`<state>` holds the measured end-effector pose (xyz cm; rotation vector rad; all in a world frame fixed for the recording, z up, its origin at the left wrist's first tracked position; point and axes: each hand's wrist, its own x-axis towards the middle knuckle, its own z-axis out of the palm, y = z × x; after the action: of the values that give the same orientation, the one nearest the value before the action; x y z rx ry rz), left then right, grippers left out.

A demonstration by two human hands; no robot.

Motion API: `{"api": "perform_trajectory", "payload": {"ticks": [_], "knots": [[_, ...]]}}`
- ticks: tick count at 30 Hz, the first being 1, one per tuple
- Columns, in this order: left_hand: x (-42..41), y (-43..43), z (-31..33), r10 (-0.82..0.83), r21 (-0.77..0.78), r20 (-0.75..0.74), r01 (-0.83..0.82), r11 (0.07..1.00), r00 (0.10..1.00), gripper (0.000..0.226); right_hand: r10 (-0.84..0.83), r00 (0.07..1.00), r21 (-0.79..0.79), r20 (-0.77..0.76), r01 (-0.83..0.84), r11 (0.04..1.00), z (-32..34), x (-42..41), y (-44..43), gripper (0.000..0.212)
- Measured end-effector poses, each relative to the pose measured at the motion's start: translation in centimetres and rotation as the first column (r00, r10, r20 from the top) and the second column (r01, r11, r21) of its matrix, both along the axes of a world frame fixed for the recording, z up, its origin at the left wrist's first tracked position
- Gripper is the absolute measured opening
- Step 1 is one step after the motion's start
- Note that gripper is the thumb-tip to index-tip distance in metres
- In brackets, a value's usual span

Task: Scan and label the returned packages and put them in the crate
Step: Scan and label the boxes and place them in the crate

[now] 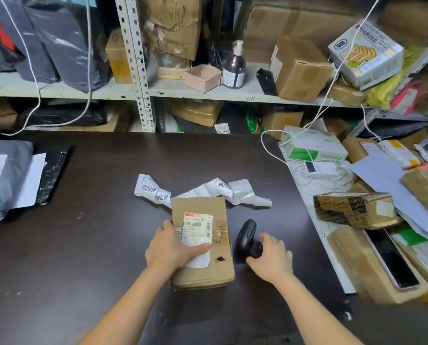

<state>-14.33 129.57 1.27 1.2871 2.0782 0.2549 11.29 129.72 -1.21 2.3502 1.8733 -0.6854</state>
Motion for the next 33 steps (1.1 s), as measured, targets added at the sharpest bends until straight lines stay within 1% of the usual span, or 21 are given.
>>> {"api": "perform_trajectory", "payload": {"ticks": [2,3,4,5,7,8,10,12,14,17,18,20,22,23,24,26,27,30,31,33], "knots": [[-0.1,0.1,-0.1,-0.006,-0.004,-0.004,0.006,1.000,1.000,0.106,-0.066,0.992,-0.069,-0.110,0.059,0.996,1.1,0.5,0.4,0.080],[-0.1,0.2,-0.1,-0.007,-0.009,-0.008,0.007,1.000,1.000,0.106,-0.123,0.975,-0.082,-0.186,0.109,0.991,1.6,0.9,0.7,0.081],[-0.1,0.3,-0.2,-0.008,-0.015,-0.012,0.007,1.000,1.000,0.106,-0.169,0.952,-0.061,-0.256,0.158,0.986,2.0,1.2,1.1,0.076],[0.0,0.4,-0.2,-0.006,-0.019,-0.018,0.006,1.000,1.000,0.106,-0.188,0.933,-0.002,-0.307,0.197,0.980,2.4,1.5,1.7,0.068],[0.5,0.7,-0.1,-0.002,-0.016,-0.023,0.002,1.000,1.000,0.106,-0.177,0.914,0.124,-0.365,0.236,0.964,3.1,1.7,3.3,0.049],[0.7,0.8,-0.1,0.003,-0.010,-0.023,-0.003,1.000,1.000,0.106,-0.154,0.907,0.156,-0.391,0.231,0.960,3.6,1.6,4.5,0.042],[1.0,1.0,0.1,0.014,-0.009,-0.021,-0.014,1.000,1.000,0.103,-0.067,0.907,0.191,-0.417,0.159,0.969,4.3,1.0,7.2,0.035],[1.2,0.8,0.4,0.043,-0.014,0.002,-0.043,0.999,0.999,0.104,0.040,0.914,0.207,-0.404,0.049,0.977,4.5,-0.1,9.9,0.027],[1.3,0.6,0.7,0.069,-0.012,0.038,-0.069,0.998,0.997,0.106,0.133,0.924,0.188,-0.357,-0.068,0.980,4.2,-1.4,12.3,0.019],[1.6,0.4,1.4,0.080,-0.005,0.071,-0.080,0.997,0.994,0.104,0.234,0.951,0.066,-0.202,-0.225,0.972,3.0,-3.2,14.7,0.030],[1.7,0.3,1.7,0.087,-0.010,0.074,-0.087,0.996,0.993,0.103,0.268,0.953,0.030,-0.142,-0.266,0.963,2.5,-3.6,15.2,0.028],[1.9,0.2,1.9,0.103,-0.022,0.067,-0.102,0.995,0.992,0.102,0.309,0.949,-0.018,-0.059,-0.311,0.950,1.8,-4.1,16.0,0.013],[2.1,0.0,2.1,0.122,-0.030,0.055,-0.120,0.992,0.991,0.100,0.291,0.956,0.010,-0.025,-0.291,0.957,1.2,-4.4,16.2,0.007],[2.1,0.0,2.1,0.132,-0.036,0.052,-0.130,0.991,0.990,0.100,0.287,0.958,0.046,-0.022,-0.285,0.957,1.1,-4.5,16.2,0.007],[2.1,-0.1,2.2,0.141,-0.043,0.053,-0.139,0.989,0.989,0.101,0.286,0.958,0.079,-0.028,-0.283,0.956,1.0,-4.5,16.2,0.014],[2.2,-0.1,2.5,0.151,-0.051,0.060,-0.148,0.988,0.987,0.104,0.268,0.956,0.131,-0.119,-0.253,0.959,0.9,-4.3,15.8,0.025],[2.3,-0.1,2.6,0.149,-0.054,0.062,-0.146,0.988,0.987,0.105,0.246,0.952,0.150,-0.181,-0.221,0.964,1.0,-4.1,15.5,0.026],[2.3,-0.1,2.5,0.133,-0.060,0.063,-0.129,0.990,0.989,0.103,0.165,0.914,0.192,-0.372,-0.098,0.976,2.3,-3.3,14.3,0.018],[2.2,-0.1,2.4,0.129,-0.064,0.053,-0.125,0.990,0.990,0.107,0.151,0.891,0.212,-0.427,-0.064,0.975,2.9,-3.0,13.8,0.016],[2.2,-0.3,2.3,0.117,-0.076,0.003,-0.116,0.990,0.993,0.125,0.153,0.832,0.255,-0.533,-0.015,0.967,4.2,-2.3,13.1,0.011]]}}
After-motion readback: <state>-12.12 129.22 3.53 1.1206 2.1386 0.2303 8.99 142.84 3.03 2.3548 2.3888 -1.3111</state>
